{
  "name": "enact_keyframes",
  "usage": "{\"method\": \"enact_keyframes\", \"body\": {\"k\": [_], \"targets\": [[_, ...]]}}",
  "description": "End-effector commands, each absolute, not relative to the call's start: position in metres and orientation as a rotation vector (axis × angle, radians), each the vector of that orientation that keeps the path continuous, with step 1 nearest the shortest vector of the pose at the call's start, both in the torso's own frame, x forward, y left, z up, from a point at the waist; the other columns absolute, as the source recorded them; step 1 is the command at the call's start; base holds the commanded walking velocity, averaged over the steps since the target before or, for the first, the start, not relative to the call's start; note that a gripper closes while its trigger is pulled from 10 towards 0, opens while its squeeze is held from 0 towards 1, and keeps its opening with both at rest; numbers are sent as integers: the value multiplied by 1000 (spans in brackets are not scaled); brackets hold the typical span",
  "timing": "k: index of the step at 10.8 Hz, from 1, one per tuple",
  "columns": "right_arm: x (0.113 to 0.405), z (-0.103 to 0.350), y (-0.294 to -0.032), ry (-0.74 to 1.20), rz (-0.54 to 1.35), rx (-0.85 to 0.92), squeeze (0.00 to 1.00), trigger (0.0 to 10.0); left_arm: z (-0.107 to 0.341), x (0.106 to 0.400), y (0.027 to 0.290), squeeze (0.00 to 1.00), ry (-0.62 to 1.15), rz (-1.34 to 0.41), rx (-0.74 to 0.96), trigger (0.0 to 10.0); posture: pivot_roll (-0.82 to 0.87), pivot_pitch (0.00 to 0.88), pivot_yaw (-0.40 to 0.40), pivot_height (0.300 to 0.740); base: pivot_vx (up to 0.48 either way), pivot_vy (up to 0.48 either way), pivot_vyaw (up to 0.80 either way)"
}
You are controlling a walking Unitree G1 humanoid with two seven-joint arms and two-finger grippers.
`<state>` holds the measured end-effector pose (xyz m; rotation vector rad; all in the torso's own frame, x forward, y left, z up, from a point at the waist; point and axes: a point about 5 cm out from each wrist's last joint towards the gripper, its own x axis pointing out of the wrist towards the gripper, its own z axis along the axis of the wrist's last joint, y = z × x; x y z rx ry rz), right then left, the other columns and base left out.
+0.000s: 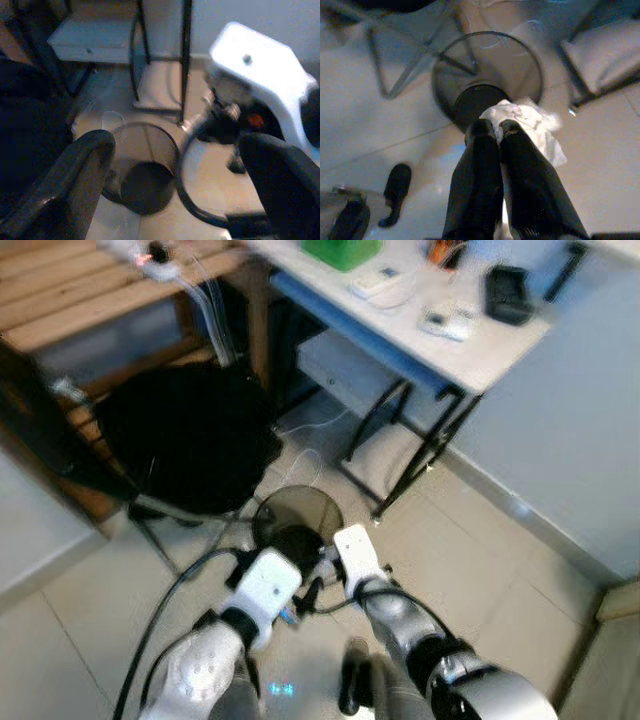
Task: Clean up the room
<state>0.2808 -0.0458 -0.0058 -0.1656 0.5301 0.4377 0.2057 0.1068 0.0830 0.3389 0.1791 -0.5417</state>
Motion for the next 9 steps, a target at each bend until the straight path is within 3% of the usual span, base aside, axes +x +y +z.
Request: {"method": "enact_keyframes", "body": {"k": [1, 4, 9], "targets": [[264, -3, 0, 543, 526, -86, 0, 10000, 76, 199, 104, 0, 215, -544, 319, 10000, 296, 270, -88, 726, 454, 0, 0], [262, -6, -2, 556, 525, -82, 0, 10000, 76, 198, 103, 0, 215, -550, 300, 10000, 292, 271, -85, 726, 455, 0, 0], [254, -7, 11, 605, 616, -64, 0, 10000, 77, 188, 100, 0, 241, -517, 280, 10000, 327, 319, -103, 726, 0, 0, 0]]}}
